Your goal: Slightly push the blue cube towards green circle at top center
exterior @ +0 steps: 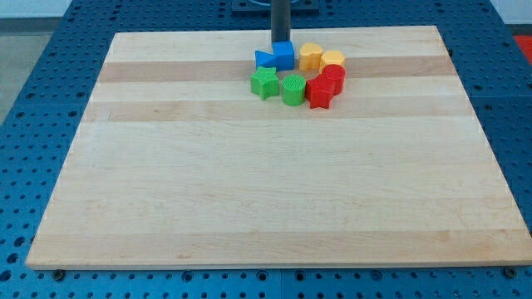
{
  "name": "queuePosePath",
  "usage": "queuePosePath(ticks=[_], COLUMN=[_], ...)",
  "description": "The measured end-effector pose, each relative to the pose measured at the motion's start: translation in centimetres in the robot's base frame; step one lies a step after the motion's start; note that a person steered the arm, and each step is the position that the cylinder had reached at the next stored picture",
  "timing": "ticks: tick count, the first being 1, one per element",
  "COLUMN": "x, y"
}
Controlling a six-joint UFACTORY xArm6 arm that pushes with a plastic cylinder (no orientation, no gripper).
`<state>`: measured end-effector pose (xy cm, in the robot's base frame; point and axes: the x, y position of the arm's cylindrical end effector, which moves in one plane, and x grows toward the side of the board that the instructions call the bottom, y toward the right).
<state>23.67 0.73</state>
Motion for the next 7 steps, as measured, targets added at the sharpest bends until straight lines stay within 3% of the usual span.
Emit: queuePosePath(ticks=[6,7], x=[0.8,-1.3], y=[0.0,0.1])
